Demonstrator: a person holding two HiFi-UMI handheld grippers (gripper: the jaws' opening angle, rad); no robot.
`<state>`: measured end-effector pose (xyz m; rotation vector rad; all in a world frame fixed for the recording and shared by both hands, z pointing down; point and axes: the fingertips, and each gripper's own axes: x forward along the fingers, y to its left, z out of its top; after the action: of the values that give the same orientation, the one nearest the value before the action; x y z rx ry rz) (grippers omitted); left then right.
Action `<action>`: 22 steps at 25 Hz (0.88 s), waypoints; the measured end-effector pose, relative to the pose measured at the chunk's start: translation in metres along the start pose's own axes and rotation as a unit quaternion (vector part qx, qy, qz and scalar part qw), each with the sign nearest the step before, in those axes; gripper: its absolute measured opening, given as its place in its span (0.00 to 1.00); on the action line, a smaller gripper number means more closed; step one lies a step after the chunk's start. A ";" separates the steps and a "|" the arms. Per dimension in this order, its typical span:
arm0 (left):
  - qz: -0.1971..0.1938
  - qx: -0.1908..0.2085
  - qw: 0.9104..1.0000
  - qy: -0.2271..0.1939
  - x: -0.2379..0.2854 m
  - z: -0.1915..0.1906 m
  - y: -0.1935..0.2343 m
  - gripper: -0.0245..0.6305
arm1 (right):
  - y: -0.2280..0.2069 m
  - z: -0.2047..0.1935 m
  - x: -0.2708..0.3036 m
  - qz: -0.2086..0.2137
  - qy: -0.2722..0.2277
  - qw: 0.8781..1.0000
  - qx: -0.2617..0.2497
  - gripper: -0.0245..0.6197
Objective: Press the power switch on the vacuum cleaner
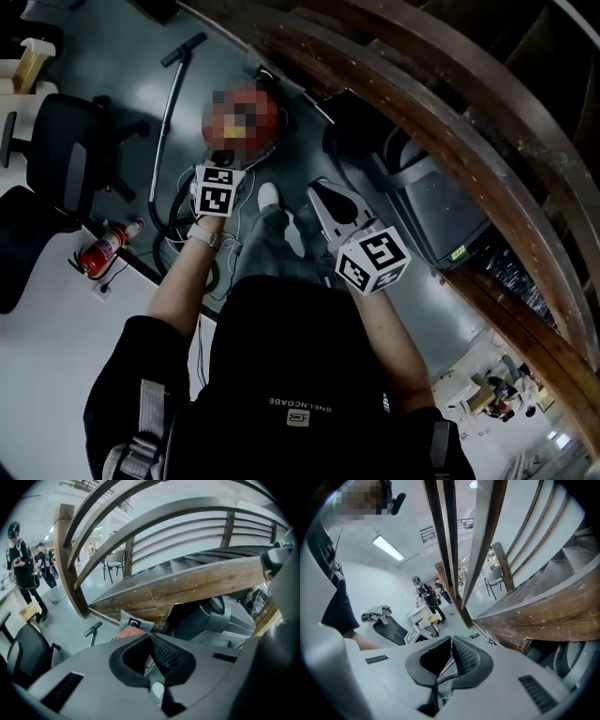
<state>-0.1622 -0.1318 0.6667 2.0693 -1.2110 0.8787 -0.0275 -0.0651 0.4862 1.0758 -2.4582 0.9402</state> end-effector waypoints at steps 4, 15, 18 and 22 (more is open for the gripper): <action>-0.006 0.016 0.999 -0.030 -0.039 0.035 -0.023 0.06 | 0.010 0.013 -0.015 0.009 -0.018 1.000 -0.005 0.08; -0.029 0.042 0.992 -0.116 -0.144 0.113 -0.099 0.06 | 0.020 0.055 -0.056 0.037 -0.075 0.996 -0.027 0.08; -0.036 0.050 0.989 -0.135 -0.167 0.129 -0.120 0.06 | 0.022 0.065 -0.067 0.046 -0.084 0.995 -0.034 0.08; -0.036 0.058 0.985 -0.160 -0.189 0.156 -0.137 0.06 | 0.024 0.085 -0.076 0.066 -0.097 0.992 -0.045 0.08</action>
<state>-0.0706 -0.0938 0.4044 2.4015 -1.2612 0.6117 0.0056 -0.0687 0.3738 1.0304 -2.7308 0.7848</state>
